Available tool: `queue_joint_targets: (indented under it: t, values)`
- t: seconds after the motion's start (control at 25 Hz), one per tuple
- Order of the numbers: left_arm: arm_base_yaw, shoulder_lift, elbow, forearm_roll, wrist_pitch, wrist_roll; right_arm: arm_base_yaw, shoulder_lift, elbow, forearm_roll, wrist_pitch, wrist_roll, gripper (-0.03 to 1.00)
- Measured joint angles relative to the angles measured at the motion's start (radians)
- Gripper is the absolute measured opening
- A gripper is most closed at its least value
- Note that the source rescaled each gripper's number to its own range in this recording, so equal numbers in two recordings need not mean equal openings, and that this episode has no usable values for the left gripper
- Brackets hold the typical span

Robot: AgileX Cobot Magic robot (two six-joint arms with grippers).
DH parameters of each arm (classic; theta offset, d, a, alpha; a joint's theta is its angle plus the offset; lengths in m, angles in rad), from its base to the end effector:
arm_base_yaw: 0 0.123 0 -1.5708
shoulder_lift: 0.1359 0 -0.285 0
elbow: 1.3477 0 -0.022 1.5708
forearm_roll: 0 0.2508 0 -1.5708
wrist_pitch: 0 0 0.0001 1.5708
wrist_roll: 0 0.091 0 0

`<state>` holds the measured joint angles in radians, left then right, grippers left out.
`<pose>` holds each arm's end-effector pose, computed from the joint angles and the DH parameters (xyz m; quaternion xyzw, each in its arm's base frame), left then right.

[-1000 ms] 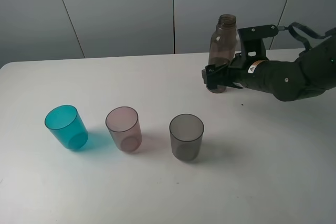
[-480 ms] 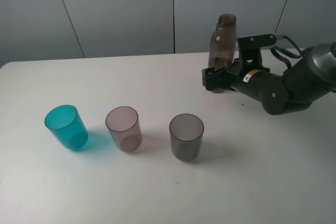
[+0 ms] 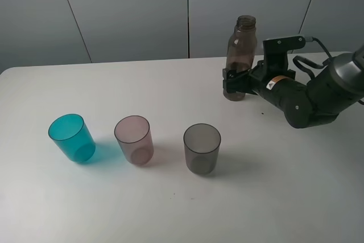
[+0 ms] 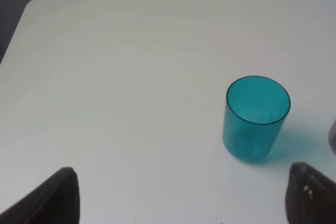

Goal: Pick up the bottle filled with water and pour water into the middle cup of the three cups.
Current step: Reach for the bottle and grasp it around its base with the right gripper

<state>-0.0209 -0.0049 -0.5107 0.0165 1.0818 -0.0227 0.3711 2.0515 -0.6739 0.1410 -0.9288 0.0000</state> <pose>-0.0077 0.0015 0.2785 -0.0012 0.8546 -0.0031 0.5192 0.3203 0.1137 0.0881 -0.0858 0.8189 0.0826 0.5614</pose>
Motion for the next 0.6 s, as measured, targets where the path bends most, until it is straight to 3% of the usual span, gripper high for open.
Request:
queue_joint_targets:
  t: [0.36, 0.6]
  values:
    - [0.0, 0.0, 0.0, 0.0, 0.0, 0.0, 0.0, 0.06, 0.0, -0.015, -0.125, 0.039, 0.98]
    - [0.0, 0.0, 0.0, 0.0, 0.0, 0.0, 0.0, 0.07, -0.018, -0.04, -0.144, 0.044, 0.98]
